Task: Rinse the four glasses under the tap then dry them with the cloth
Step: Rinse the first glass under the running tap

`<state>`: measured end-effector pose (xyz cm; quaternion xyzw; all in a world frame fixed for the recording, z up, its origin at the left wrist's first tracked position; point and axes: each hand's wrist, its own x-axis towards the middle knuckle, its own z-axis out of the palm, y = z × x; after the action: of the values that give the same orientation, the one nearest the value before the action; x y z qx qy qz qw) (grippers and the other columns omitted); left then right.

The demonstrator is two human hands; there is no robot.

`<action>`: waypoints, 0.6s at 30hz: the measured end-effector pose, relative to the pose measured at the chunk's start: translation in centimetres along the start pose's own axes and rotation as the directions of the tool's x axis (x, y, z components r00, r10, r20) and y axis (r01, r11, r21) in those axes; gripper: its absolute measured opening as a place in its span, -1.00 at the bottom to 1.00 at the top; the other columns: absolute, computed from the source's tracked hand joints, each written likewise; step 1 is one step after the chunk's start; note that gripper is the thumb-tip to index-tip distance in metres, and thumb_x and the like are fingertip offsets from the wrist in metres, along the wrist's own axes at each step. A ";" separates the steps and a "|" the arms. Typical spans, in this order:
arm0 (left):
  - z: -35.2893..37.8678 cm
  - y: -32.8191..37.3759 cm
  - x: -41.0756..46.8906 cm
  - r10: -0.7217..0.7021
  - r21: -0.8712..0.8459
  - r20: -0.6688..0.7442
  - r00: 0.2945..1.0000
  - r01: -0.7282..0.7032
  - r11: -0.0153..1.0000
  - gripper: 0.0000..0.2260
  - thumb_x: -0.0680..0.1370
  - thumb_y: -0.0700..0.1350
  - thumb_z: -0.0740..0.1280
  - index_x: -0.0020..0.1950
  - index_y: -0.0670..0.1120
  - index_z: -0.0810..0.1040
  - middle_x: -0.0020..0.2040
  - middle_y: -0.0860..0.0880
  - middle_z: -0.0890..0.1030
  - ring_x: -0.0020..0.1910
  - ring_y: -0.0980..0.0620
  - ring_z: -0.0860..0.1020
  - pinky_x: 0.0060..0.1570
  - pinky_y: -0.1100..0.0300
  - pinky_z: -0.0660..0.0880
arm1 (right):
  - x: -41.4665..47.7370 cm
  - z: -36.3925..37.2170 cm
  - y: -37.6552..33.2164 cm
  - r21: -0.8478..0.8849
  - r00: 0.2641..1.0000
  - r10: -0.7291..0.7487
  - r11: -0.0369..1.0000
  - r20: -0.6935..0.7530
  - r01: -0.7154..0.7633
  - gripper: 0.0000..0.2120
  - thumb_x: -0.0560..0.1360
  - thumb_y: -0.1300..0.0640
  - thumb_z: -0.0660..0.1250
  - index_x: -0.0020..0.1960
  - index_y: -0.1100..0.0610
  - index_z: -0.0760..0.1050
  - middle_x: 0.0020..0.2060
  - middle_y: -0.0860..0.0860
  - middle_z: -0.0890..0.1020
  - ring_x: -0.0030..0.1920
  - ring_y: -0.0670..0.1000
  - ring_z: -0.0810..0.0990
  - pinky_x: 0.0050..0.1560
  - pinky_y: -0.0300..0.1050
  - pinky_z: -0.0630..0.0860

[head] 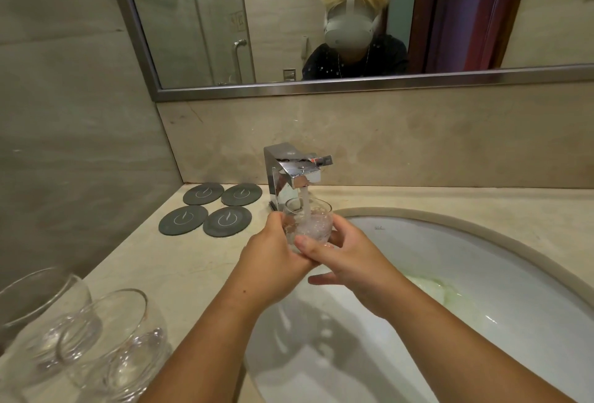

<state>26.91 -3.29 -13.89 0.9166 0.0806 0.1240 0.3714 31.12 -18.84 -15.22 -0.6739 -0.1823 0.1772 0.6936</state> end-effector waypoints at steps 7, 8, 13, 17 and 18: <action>-0.4 0.7 -0.3 0.276 0.128 -0.045 0.960 -0.268 0.955 -0.34 0.35 -0.01 0.63 0.39 0.10 0.46 0.26 0.19 0.36 0.31 0.14 0.35 0.28 0.20 0.40 | 0.7 0.2 0.7 -0.030 0.998 -0.035 0.999 -0.049 0.034 -0.51 0.38 0.04 0.56 0.29 -0.15 0.60 0.17 0.05 0.69 0.03 0.03 0.75 0.14 0.10 0.71; -0.4 0.7 -0.1 0.314 0.127 -0.025 0.949 -0.308 0.943 -0.46 0.36 -0.03 0.63 0.29 0.09 0.53 0.21 0.21 0.42 0.27 0.15 0.40 0.24 0.21 0.41 | 0.7 0.1 0.7 -0.050 0.998 -0.042 0.998 -0.046 0.040 -0.53 0.37 0.06 0.54 0.27 -0.14 0.61 0.16 0.06 0.69 0.03 0.01 0.74 0.10 0.02 0.71; -0.1 0.4 -0.1 0.356 0.171 0.064 0.932 -0.362 0.916 -0.56 0.41 -0.02 0.55 0.29 0.13 0.61 0.26 0.23 0.58 0.29 0.19 0.48 0.27 0.25 0.44 | 0.4 -0.4 0.7 -0.147 0.999 -0.043 0.988 -0.018 0.040 -0.65 0.47 0.26 0.47 0.14 -0.11 0.61 -0.06 -0.13 0.70 -0.12 -0.14 0.65 -0.12 -0.24 0.58; 0.0 0.8 -0.5 0.252 0.236 0.153 0.956 -0.282 0.930 -0.66 0.40 0.04 0.40 0.18 0.18 0.60 0.07 0.18 0.68 0.06 0.12 0.62 0.02 0.00 0.62 | 0.4 -0.6 1.0 -0.221 1.000 -0.018 0.975 -0.019 0.013 -0.47 0.36 0.16 0.49 0.29 -0.16 0.58 -0.03 -0.23 0.71 -0.12 -0.17 0.67 -0.06 -0.21 0.61; 0.0 0.9 -0.5 0.247 0.253 0.167 0.955 -0.283 0.925 -0.74 0.40 0.02 0.38 0.09 0.16 0.57 -0.05 0.14 0.68 -0.05 0.09 0.63 -0.08 -0.04 0.63 | 0.4 -0.6 1.1 -0.232 0.999 -0.024 0.973 -0.020 0.019 -0.46 0.37 0.18 0.50 0.29 -0.17 0.57 -0.06 -0.25 0.71 -0.14 -0.19 0.67 -0.08 -0.23 0.60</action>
<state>26.48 -4.03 -13.38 0.9677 -0.0527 0.0996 0.2254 31.80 -19.12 -16.31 -0.7501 -0.2011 0.1394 0.6144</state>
